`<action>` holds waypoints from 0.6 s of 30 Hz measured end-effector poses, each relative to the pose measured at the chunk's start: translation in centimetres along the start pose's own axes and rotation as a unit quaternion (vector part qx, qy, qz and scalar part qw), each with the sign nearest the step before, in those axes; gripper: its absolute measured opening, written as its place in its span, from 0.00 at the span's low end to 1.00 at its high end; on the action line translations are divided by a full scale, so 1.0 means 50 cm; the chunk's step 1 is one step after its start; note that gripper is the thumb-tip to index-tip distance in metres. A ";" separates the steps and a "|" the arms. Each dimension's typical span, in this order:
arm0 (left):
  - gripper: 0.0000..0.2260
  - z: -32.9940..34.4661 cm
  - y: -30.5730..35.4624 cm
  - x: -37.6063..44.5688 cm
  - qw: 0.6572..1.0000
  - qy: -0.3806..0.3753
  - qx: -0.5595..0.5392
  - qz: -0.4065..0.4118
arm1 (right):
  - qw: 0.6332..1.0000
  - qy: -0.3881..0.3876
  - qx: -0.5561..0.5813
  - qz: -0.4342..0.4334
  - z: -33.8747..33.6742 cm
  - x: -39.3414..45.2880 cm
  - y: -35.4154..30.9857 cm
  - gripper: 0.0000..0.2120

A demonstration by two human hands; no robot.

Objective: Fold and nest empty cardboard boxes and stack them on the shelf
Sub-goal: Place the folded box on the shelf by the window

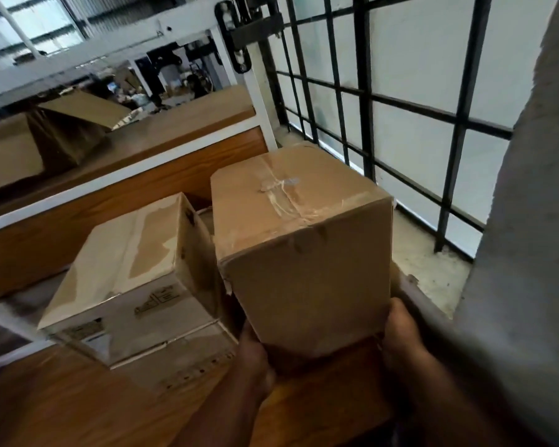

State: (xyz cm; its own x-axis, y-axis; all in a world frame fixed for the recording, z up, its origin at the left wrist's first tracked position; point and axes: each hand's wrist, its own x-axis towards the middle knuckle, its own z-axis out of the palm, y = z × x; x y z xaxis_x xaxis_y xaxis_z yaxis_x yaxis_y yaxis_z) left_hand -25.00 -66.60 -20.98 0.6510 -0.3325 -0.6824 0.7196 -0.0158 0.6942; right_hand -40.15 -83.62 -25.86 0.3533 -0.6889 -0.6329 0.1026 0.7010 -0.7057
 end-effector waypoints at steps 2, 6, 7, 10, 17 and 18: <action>0.28 0.017 0.010 -0.025 1.000 -0.003 -0.001 0.026 | 0.999 -0.018 0.029 -0.012 -0.006 -0.005 -0.010 0.19; 0.35 0.044 0.051 -0.096 0.997 -0.051 0.004 0.057 | 0.994 -0.030 0.098 -0.037 -0.005 -0.025 -0.036 0.17; 0.33 0.047 0.064 -0.116 0.996 -0.059 0.001 0.069 | 0.990 -0.040 0.126 -0.041 0.002 -0.028 -0.044 0.18; 0.28 0.051 0.107 -0.160 0.991 -0.095 -0.017 0.089 | 0.982 -0.066 0.175 -0.024 0.042 -0.081 -0.092 0.20; 0.31 0.009 0.203 -0.258 0.970 -0.134 0.016 0.202 | 0.975 -0.088 0.145 -0.144 0.123 -0.244 -0.194 0.16; 0.30 0.000 0.219 -0.284 0.964 -0.145 0.025 0.222 | 0.971 -0.090 0.145 -0.166 0.131 -0.267 -0.201 0.16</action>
State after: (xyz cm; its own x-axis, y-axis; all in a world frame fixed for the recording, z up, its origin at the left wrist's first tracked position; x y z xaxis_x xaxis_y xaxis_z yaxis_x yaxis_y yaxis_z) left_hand -26.36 -62.05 -3.71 0.7921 -0.5666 -0.2273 0.3676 0.1455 0.9185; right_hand -39.80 -80.28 -8.22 0.4099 -0.8611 -0.3008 0.4881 0.4856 -0.7252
